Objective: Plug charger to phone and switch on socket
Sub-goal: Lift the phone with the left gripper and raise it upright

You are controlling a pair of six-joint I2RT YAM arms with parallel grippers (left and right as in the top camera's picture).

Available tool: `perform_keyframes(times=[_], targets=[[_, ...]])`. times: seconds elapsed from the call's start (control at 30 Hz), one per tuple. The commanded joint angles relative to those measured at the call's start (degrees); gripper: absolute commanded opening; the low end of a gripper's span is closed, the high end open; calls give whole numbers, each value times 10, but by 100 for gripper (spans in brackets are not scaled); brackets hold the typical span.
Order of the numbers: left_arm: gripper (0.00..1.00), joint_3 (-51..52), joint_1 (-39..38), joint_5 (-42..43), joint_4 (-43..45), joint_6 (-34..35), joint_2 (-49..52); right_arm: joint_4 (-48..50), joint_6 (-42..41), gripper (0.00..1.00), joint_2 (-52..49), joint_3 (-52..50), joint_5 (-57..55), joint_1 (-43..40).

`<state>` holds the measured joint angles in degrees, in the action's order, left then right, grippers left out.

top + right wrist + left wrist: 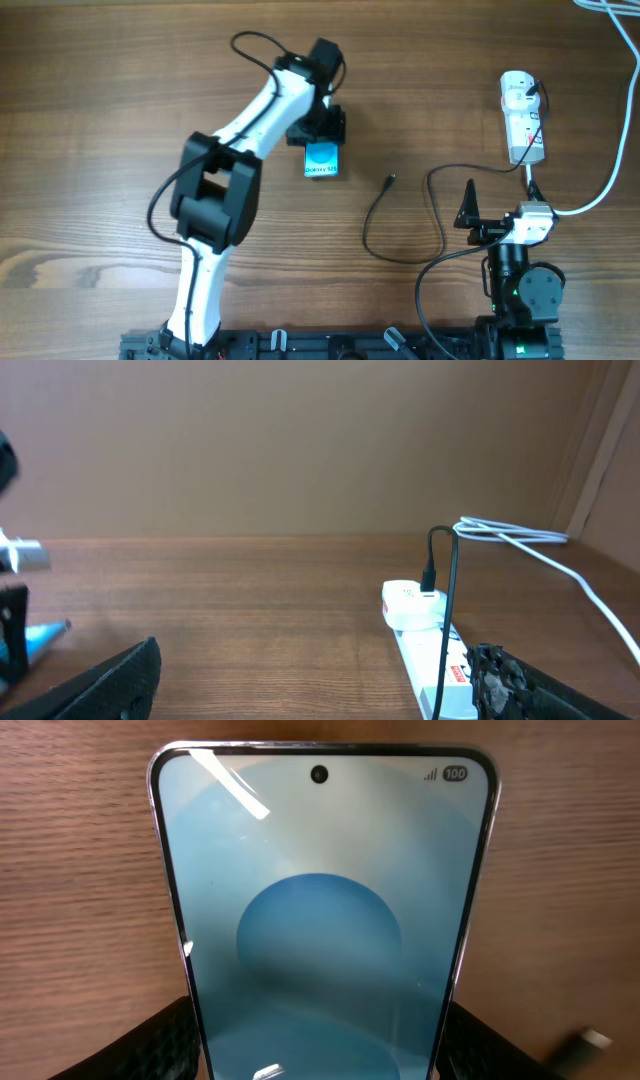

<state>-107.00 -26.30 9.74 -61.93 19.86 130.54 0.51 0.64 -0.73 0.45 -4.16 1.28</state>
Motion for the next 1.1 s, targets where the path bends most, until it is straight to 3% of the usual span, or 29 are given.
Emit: perform_keyframes(times=[0.0, 0.2, 0.33, 0.57, 0.73, 1.07], targets=[[71, -5, 31, 153, -8, 3, -47, 3, -8, 100, 5, -2, -1, -2], [71, -5, 89, 455, -14, 3, -47, 3, -8, 100, 5, -2, -1, -2], [71, -5, 111, 596, -16, 4, -47, 3, -8, 100, 5, -2, -1, -2], [69, -5, 146, 680, -16, 111, -47, 3, -8, 100, 5, -2, -1, -2], [67, -5, 181, 759, -20, 111, -47, 3, -8, 100, 5, -2, -1, -2], [67, -5, 271, 770, -141, 111, -47, 3, -8, 100, 5, -2, -1, -2]])
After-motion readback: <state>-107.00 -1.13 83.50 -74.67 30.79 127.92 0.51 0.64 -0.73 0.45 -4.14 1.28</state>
